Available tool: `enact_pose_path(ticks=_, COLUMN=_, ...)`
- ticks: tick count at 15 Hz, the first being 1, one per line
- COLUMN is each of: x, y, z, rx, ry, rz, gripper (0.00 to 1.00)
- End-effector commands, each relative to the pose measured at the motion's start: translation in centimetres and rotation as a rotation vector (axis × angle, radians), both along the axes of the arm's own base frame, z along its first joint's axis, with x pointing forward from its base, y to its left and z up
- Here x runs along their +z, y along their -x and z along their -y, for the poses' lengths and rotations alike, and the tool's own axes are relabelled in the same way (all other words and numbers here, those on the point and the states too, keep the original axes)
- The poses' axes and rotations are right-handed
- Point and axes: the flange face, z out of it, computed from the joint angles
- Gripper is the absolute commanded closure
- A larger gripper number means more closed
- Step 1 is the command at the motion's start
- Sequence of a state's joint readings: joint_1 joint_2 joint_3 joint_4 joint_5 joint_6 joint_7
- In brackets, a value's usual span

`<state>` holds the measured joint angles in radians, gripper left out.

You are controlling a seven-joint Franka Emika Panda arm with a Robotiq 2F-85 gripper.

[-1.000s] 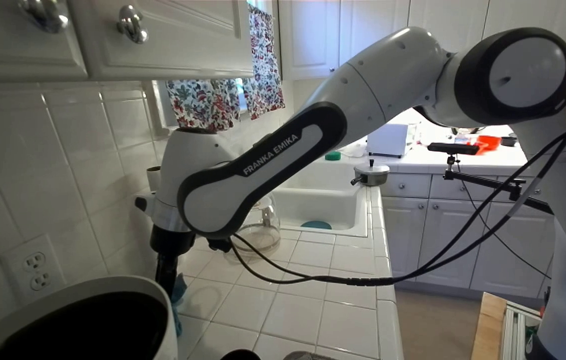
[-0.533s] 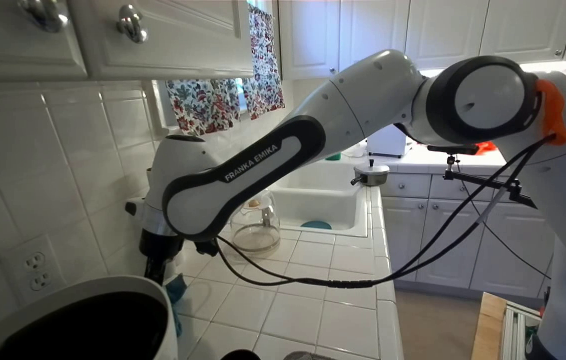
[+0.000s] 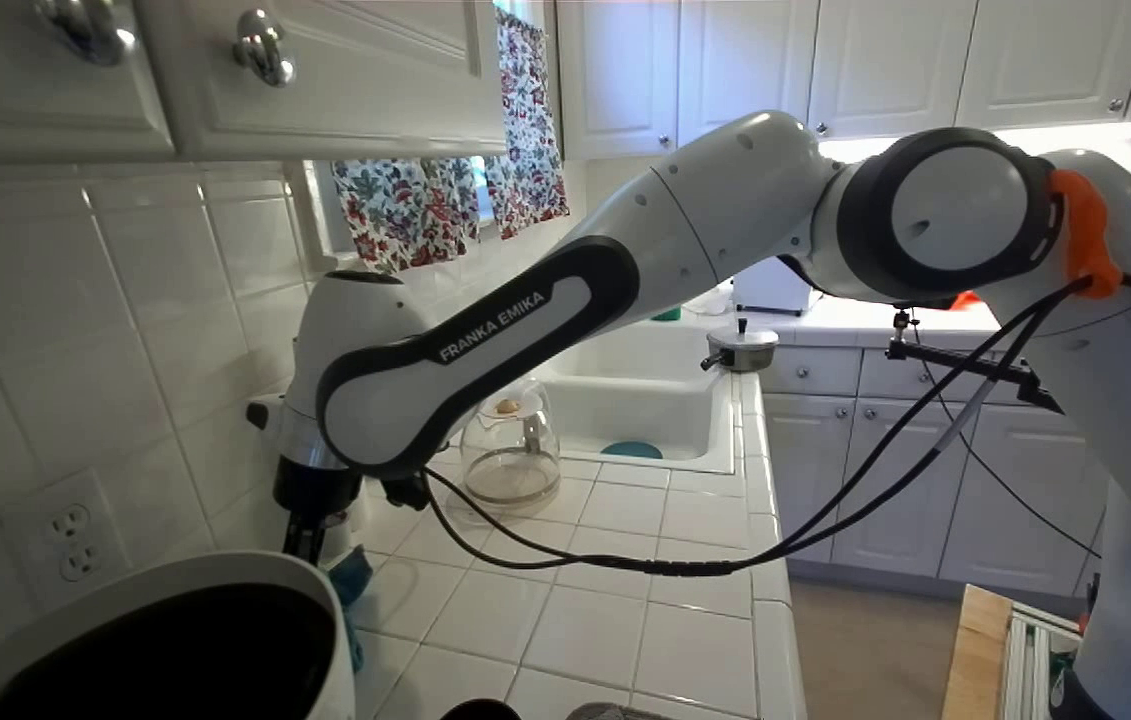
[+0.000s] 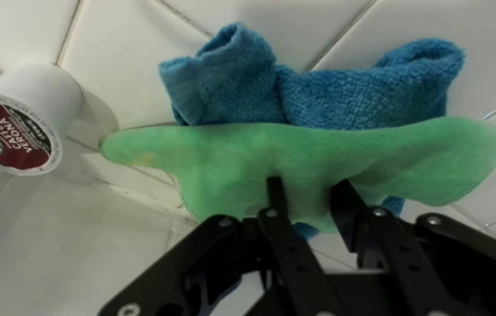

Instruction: Use the green towel to wipe the coffee maker.

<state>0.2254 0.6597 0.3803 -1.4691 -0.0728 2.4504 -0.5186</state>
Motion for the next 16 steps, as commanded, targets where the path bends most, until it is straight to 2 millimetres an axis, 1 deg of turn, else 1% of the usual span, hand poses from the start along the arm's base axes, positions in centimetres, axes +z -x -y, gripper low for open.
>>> enact_pose_path(ticks=1, x=0.5, y=0.0, z=-0.3, rx=-0.001, ry=-0.012, rz=-0.012, gripper=0.98)
enact_pose_path(ticks=3, x=0.4, y=0.1, z=-0.1, rx=-0.005, ry=-0.016, rz=-0.013, gripper=1.0)
enact_pose_path(ticks=8, x=0.9, y=0.9, z=0.9, rx=-0.023, ry=-0.035, rz=0.006, gripper=0.99)
enact_pose_path(ticks=11, x=1.0, y=2.1, z=2.7, rx=-0.068, ry=-0.067, rz=0.031, gripper=0.99)
enact_pose_path(ticks=14, x=0.7, y=3.7, z=5.1, rx=-0.121, ry=-0.087, rz=0.052, gripper=0.99)
enact_pose_path(ticks=16, x=1.3, y=4.9, z=6.8, rx=-0.159, ry=-0.103, rz=0.094, gripper=0.99)
